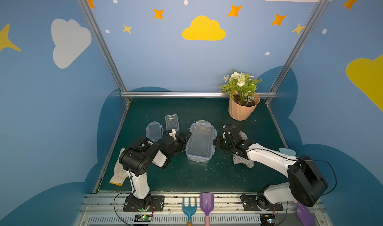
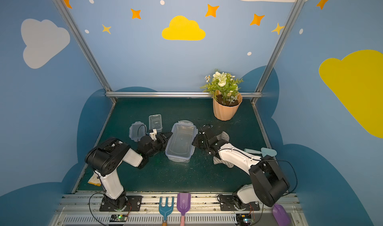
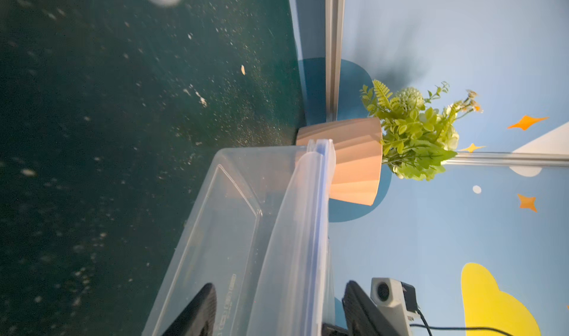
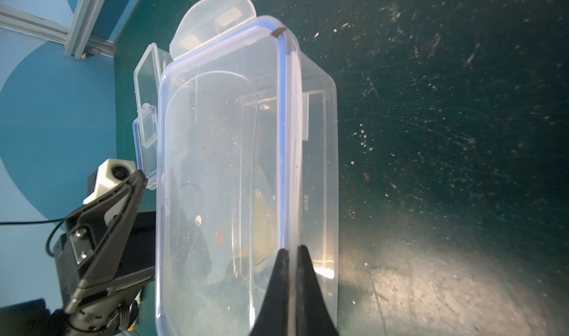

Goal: Wipe the insides of the lunch boxes
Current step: Open the fastener of the lunch box.

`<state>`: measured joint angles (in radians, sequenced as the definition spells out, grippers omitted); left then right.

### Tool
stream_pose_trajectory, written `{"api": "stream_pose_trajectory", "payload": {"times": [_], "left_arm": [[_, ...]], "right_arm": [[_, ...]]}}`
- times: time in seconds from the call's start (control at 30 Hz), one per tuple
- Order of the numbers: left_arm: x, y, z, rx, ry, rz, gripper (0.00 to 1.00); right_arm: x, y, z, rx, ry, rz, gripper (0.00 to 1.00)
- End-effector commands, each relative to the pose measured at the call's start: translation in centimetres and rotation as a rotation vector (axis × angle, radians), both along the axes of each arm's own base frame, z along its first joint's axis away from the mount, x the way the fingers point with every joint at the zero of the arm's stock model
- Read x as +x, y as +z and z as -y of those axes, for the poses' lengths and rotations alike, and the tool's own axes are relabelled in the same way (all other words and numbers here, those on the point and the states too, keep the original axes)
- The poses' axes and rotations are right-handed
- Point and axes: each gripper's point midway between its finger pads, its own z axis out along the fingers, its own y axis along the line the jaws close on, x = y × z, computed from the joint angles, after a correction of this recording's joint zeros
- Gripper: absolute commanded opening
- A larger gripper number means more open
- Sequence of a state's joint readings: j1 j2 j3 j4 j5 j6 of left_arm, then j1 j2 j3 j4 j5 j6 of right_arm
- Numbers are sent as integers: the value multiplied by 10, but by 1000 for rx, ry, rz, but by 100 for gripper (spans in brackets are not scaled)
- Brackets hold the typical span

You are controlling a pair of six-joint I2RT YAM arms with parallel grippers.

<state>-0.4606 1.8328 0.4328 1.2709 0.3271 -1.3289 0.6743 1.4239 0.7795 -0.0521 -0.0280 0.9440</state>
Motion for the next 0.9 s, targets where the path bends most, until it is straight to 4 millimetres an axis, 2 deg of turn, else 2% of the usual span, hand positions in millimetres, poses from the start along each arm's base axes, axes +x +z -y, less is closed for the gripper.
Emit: {"api": "stream_pose_trajectory", "payload": {"times": [0.0,0.17,0.47,0.87], "left_arm": [[-11,36,33,-76,-106,96,57],[-14,36,45,-54,-127,91,51],[-15,31,52,-56,-132,77,38],[-19,11,59,13,-166,10,19]], "right_arm": [[-20,-28,12,-79,16,-94,0],[-19,-28,11,-83,17,-95,0],[-18,-31,9,-88,23,-104,0],[-17,-30,10,-100,20,-103,0]]}}
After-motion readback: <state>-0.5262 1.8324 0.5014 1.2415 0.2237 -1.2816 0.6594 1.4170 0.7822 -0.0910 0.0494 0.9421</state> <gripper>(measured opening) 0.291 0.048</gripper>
